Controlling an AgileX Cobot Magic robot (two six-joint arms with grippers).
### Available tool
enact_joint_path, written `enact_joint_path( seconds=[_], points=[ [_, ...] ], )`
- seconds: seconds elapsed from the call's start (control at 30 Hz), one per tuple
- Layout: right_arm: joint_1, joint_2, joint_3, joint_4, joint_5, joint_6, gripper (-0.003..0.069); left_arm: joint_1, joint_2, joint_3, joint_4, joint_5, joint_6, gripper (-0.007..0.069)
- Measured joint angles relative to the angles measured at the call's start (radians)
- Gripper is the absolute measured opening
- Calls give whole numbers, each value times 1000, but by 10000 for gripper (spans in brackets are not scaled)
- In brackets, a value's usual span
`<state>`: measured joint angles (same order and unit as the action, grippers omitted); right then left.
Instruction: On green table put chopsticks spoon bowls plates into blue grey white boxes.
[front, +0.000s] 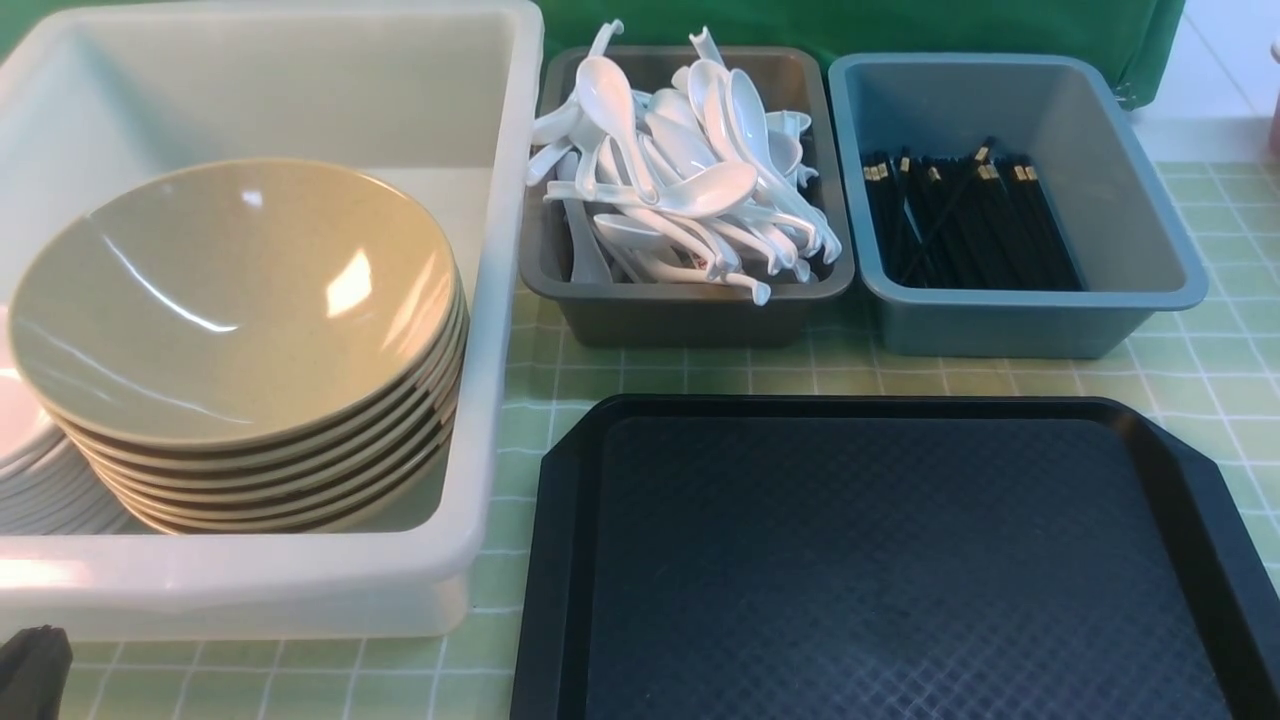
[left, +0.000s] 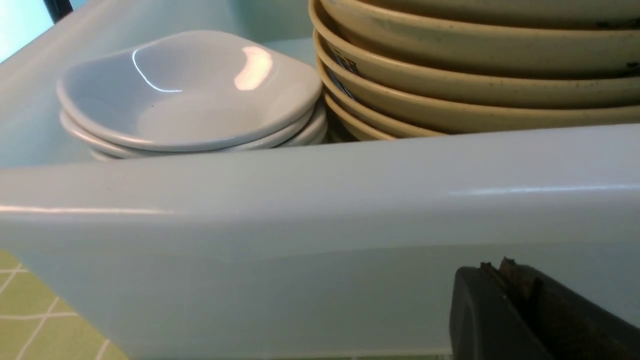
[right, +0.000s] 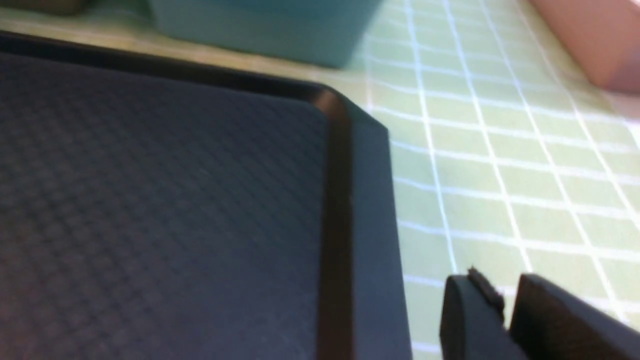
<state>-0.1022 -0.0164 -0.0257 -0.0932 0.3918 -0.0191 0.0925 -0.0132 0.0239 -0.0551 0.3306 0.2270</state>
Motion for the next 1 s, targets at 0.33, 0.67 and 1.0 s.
enact_joint_path(
  seconds=[0.33,0.67,1.0],
  points=[
    [-47,0,36,-4,-137,73,145,0,0,0,0,-3,0,-1],
    [-47,0,36,-4,-139,73,152,0,0,1,0,-3,0,-1],
    [-47,0,36,-4,-139,73,155,0,0,1,0,-3,0,-1]
  ],
)
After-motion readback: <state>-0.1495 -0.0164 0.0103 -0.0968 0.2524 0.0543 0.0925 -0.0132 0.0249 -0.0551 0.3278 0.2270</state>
